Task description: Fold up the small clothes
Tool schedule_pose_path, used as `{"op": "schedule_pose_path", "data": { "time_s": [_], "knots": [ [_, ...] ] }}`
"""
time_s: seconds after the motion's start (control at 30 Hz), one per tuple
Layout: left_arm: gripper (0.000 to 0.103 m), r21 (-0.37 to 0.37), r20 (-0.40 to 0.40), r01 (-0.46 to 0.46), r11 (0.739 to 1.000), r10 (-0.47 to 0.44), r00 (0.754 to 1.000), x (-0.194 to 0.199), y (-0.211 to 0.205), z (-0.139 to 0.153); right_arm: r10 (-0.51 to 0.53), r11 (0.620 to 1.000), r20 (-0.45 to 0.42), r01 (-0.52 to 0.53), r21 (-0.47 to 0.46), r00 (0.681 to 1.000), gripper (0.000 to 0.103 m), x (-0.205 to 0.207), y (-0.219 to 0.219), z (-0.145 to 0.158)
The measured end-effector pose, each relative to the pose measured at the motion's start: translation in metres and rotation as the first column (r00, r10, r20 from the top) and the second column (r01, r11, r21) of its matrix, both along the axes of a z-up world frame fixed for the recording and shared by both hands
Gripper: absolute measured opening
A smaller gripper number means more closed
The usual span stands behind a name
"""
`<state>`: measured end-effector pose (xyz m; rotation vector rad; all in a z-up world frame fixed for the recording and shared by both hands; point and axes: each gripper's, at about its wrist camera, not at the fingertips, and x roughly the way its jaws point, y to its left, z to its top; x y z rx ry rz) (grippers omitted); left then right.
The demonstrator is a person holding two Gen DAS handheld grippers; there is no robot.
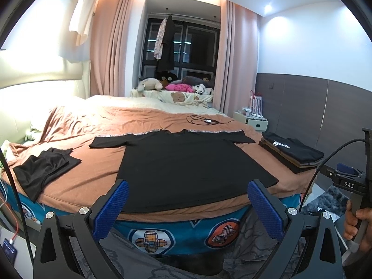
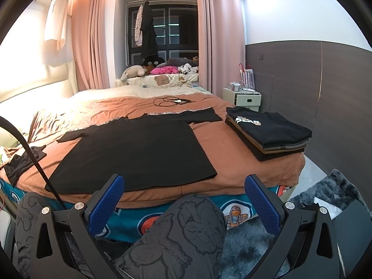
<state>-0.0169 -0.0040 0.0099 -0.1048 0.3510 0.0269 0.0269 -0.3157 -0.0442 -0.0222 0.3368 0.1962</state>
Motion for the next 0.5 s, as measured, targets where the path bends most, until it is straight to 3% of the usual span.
{"op": "schedule_pose_path", "data": {
  "time_s": [0.5],
  "knots": [
    [0.102, -0.014, -0.007, 0.006, 1.000, -0.006, 1.000, -0.0014, 0.0069, -0.0037, -0.002, 1.000, -0.003, 0.002, -0.001, 1.000, 0.103, 0.0007, -0.0001, 0.0001]
  ]
}}
